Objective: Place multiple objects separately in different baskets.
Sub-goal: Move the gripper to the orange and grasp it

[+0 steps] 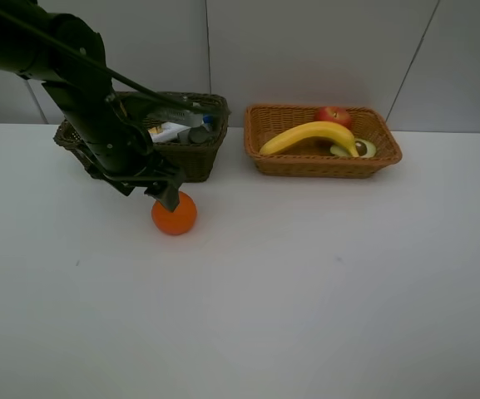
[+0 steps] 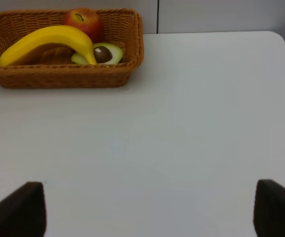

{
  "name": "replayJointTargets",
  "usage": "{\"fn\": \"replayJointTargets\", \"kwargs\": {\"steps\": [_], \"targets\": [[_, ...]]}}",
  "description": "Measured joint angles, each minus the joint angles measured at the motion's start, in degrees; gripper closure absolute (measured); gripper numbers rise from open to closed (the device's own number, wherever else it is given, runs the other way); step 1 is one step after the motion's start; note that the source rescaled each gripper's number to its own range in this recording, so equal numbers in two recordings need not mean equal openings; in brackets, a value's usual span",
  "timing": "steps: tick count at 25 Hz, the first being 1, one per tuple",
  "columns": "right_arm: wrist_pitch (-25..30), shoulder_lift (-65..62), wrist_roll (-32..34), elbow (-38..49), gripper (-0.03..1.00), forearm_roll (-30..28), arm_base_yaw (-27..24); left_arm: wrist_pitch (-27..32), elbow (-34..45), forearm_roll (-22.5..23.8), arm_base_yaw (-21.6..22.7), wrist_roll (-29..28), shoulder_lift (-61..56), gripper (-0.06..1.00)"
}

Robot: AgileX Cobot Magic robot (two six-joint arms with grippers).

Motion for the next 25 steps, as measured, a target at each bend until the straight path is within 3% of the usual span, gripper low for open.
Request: {"fn": "replayJointTargets", "kwargs": {"steps": [25], "targets": [[0.0, 0.0, 0.0, 0.0, 0.15, 0.0, 0.0, -12.0, 0.0, -0.6, -1.8, 0.2, 8.3, -0.05]]}}
